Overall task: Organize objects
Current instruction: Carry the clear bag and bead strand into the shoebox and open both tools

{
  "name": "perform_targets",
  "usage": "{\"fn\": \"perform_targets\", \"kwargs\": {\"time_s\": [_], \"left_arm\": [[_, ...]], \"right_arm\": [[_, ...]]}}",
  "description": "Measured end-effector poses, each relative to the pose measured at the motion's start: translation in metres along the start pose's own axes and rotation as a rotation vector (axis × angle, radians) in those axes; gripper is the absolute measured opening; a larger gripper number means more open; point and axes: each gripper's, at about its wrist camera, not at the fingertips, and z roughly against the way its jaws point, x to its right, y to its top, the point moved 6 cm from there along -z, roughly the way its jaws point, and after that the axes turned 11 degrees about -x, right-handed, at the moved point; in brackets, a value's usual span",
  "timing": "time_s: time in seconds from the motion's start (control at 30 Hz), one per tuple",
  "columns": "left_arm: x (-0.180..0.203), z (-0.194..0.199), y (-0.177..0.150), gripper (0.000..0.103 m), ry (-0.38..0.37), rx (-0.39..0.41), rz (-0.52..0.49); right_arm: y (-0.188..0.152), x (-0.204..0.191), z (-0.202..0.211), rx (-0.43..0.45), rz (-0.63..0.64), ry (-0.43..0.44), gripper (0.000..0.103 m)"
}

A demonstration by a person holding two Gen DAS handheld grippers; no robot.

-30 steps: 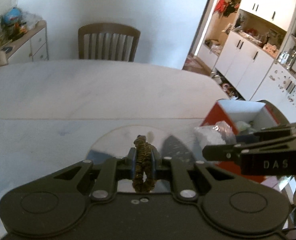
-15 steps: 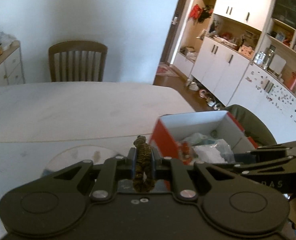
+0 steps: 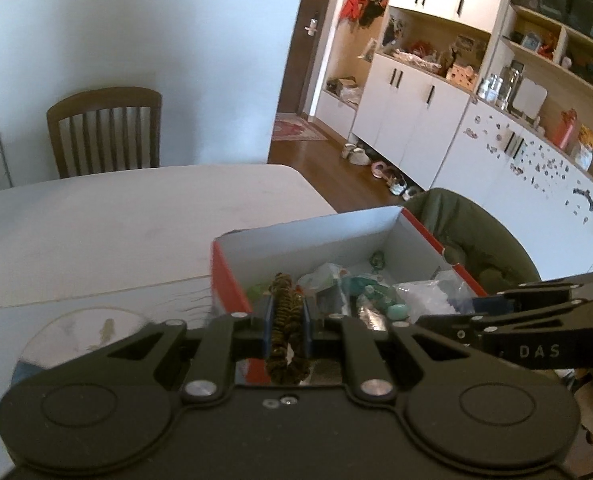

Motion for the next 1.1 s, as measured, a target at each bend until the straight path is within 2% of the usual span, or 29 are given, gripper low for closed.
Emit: {"fn": "perform_targets", "kwargs": {"time_s": [0.47, 0.7, 0.9, 1.1], "left_arm": [[0.036, -0.053, 0.023, 0.013, 0.033, -0.034, -0.061], [0.034, -0.094, 0.024, 0.013, 0.094, -0.131, -0.075], [0.037, -0.117, 0.015, 0.013, 0.103, -0.198, -0.081], [0.038, -0.128, 0.009, 0.014, 0.102, -0.242, -0.072]], "right_arm": [[0.014, 0.065, -0.023, -0.01, 0.006, -0.057, 0.036], [0.021, 0.078, -0.055, -0.052, 0.033, -0.055, 0.037], [0.023, 0.083, -0.083, -0.088, 0.059, -0.079, 0.037], [0.023, 0.085, -0.089, -0.105, 0.071, -0.066, 0.037]]}}
